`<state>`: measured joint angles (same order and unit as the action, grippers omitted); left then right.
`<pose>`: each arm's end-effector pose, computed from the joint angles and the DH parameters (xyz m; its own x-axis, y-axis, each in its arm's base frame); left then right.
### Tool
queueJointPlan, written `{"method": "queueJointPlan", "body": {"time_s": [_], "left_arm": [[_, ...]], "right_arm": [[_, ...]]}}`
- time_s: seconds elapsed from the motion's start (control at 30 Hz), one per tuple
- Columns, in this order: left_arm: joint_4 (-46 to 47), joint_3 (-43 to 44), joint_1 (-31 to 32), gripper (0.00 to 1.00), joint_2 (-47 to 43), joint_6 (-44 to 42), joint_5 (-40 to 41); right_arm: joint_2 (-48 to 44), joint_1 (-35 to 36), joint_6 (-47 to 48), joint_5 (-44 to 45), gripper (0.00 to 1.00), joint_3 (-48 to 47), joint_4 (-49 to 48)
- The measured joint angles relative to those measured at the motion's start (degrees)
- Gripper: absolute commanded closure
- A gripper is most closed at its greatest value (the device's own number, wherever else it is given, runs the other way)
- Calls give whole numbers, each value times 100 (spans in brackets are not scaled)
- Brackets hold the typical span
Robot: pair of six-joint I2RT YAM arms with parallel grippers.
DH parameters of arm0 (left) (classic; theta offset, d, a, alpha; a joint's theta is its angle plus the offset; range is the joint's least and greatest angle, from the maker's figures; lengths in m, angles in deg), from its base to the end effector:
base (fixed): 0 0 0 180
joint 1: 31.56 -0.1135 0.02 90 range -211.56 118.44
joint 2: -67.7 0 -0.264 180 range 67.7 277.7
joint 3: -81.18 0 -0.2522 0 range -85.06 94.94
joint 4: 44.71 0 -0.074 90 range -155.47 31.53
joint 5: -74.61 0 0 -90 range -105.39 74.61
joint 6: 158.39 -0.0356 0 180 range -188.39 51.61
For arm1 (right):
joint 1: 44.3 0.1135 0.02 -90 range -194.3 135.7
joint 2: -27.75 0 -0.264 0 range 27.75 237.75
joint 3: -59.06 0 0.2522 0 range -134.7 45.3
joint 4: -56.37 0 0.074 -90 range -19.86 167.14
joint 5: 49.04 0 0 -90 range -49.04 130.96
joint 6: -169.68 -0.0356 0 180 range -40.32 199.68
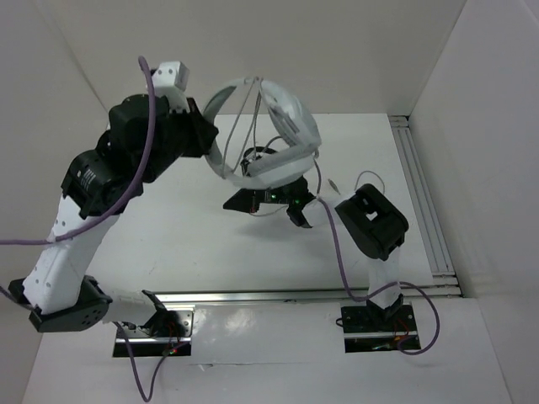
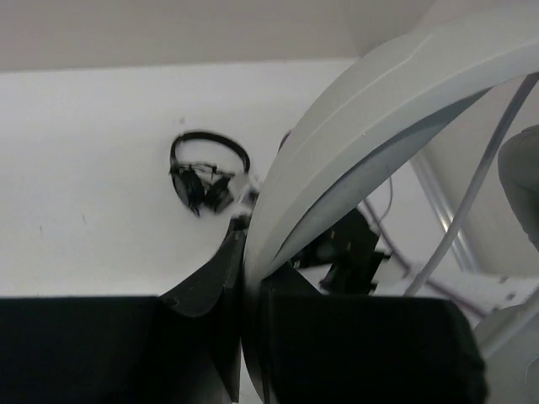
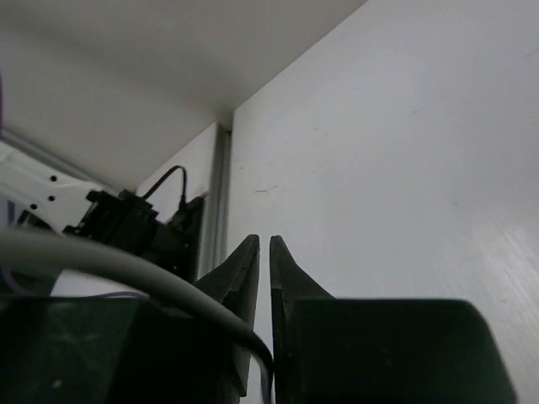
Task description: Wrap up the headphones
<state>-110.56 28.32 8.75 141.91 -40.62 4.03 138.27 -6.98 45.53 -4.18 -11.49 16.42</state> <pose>0.1640 -0.1236 0.5447 -0.3200 -0.3048 -0.8971 0.2417 0.8892 -0.3883 0.3067 0.2656 0.1987 -0.5567 0.0735 -0.8274 -0.8203 0.1087 0.5616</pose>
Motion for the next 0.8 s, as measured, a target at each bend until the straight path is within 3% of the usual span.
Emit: {"method": "queueJointPlan", "body": {"time_s": [0.07,0.2,0.37,0.57,0.67,0.8], "left_arm": [[4,785,4,100,452,35,323],[-15,2063,0,100,1274,39,920],[-39,2284,-328,100,1727,-76,1294],[-13,1613,-1543,100,2065,-59,1333],[-42,1156,-2055,100,2267,-33,1519],[-511,791,-2288,100,2632,107,1606]], "right_arm": [[289,151,-713,-245,80,13,-723],[673,466,-2015,-378,90,286,-1515],[730,1069,-2341,-385,100,848,-1718],[-136,1298,-1578,-232,100,1547,-1648],[-1239,1622,-562,186,100,1497,-649],[-2288,2275,437,817,100,702,1126]]}}
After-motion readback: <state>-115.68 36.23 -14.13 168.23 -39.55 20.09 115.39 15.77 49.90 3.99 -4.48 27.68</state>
